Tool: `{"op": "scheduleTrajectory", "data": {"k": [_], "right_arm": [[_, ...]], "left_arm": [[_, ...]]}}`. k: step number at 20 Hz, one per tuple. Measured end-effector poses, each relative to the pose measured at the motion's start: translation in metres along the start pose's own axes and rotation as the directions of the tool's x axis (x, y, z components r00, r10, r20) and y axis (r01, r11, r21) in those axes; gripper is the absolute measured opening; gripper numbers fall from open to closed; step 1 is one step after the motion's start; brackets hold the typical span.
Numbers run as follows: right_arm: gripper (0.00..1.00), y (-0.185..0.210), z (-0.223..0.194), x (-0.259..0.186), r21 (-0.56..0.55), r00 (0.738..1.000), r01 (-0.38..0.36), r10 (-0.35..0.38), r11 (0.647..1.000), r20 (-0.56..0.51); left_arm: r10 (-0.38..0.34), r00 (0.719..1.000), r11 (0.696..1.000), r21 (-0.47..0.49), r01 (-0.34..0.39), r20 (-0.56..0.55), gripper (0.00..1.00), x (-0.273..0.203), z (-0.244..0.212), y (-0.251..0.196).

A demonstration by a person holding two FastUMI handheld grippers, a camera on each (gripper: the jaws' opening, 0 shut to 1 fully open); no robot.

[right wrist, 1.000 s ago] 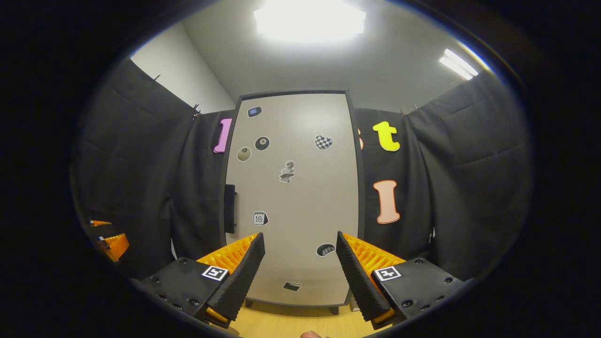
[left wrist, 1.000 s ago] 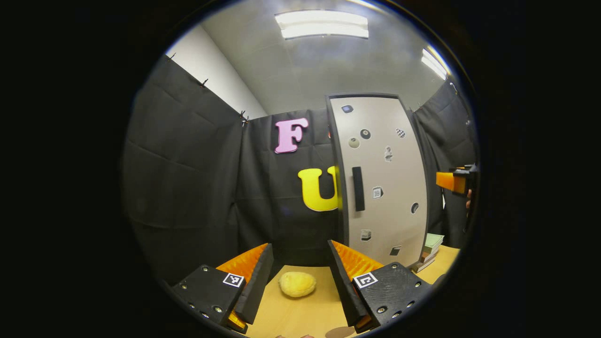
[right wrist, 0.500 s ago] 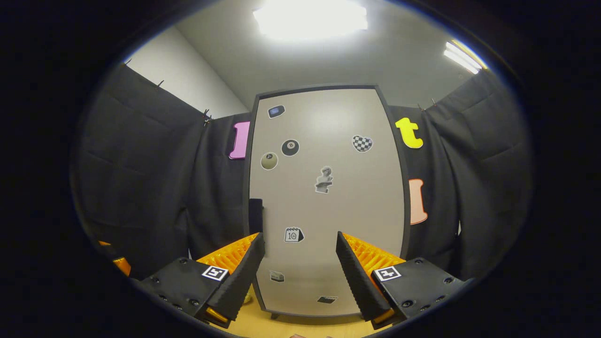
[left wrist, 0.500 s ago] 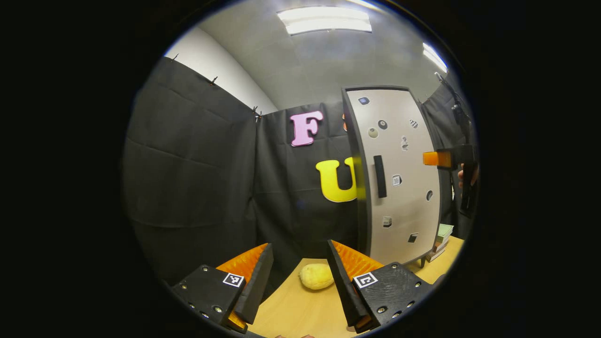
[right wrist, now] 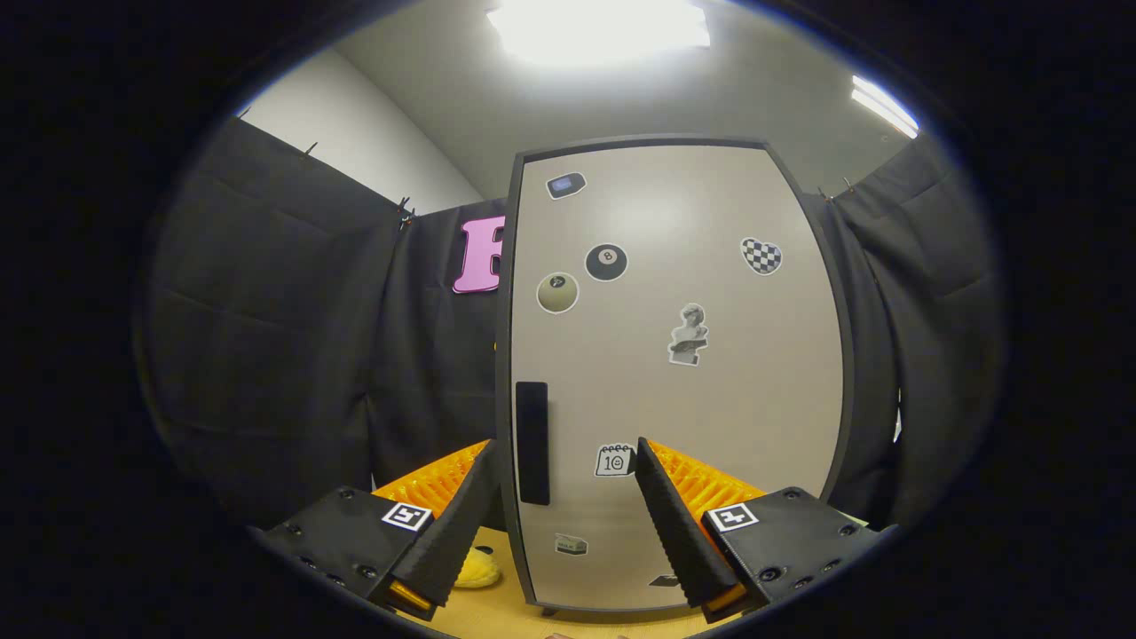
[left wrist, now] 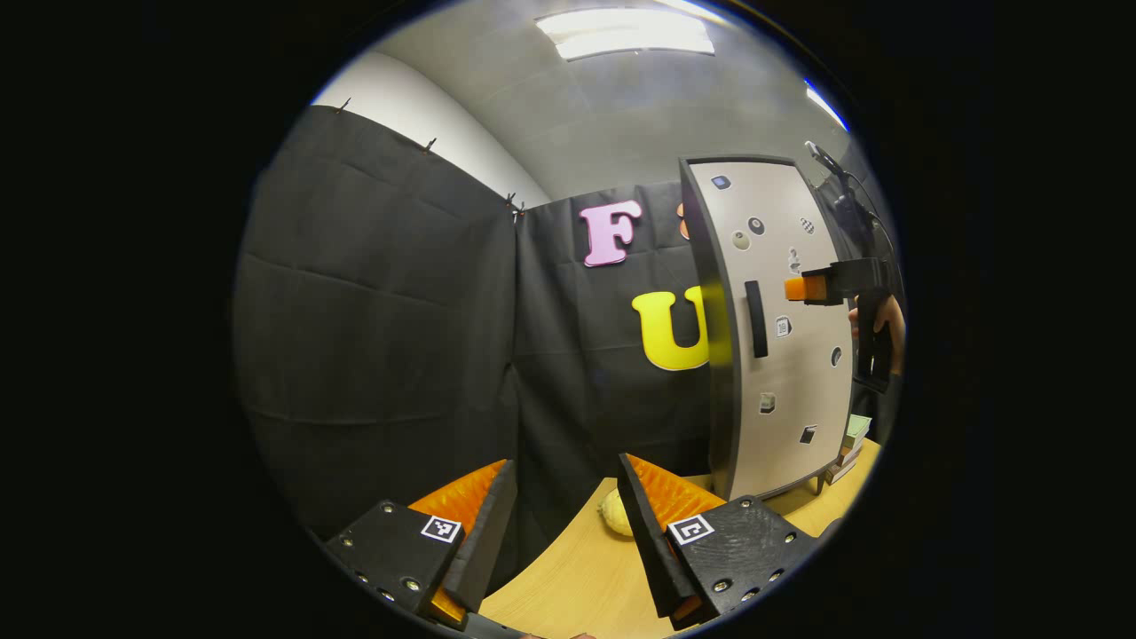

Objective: Open the cabinet door with the right hand, grasp the bottle in the cabinet with the left hand and place it on the coaster, then close the cabinet door with the right hand.

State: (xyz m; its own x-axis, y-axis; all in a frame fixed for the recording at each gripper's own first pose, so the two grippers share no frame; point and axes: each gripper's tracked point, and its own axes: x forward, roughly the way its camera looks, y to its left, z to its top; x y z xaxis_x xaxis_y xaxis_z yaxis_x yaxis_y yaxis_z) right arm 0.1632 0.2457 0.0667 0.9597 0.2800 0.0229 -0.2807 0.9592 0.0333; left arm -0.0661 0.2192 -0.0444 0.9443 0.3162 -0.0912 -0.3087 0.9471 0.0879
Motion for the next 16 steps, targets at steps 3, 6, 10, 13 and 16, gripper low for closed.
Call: {"op": "scheduleTrajectory", "data": {"k": [3,6,10,13,16], "right_arm": [[0.97,0.013,-0.007,0.020,-0.012,1.000,-0.006,0.006,1.000,-0.015],[0.97,0.025,-0.016,0.042,-0.017,0.999,-0.018,0.017,1.000,-0.040],[0.97,0.033,-0.025,0.066,-0.025,0.998,-0.009,0.008,1.000,-0.067],[0.83,0.032,-0.031,0.084,-0.029,0.994,0.016,-0.019,0.999,-0.106],[0.81,0.033,-0.040,0.096,-0.036,0.987,0.026,-0.031,0.999,-0.155]], "left_arm": [[0.025,1.000,1.000,0.003,-0.025,-0.014,0.65,0.002,-0.005,0.014],[0.047,0.999,0.999,0.002,-0.047,-0.028,0.64,0.000,-0.015,0.030],[0.077,0.996,0.997,0.012,-0.077,-0.039,0.66,-0.001,-0.021,0.049],[0.097,0.994,0.995,0.017,-0.096,-0.047,0.65,0.000,-0.025,0.062],[0.113,0.992,0.994,0.020,-0.112,-0.054,0.67,0.000,-0.028,0.070]]}}
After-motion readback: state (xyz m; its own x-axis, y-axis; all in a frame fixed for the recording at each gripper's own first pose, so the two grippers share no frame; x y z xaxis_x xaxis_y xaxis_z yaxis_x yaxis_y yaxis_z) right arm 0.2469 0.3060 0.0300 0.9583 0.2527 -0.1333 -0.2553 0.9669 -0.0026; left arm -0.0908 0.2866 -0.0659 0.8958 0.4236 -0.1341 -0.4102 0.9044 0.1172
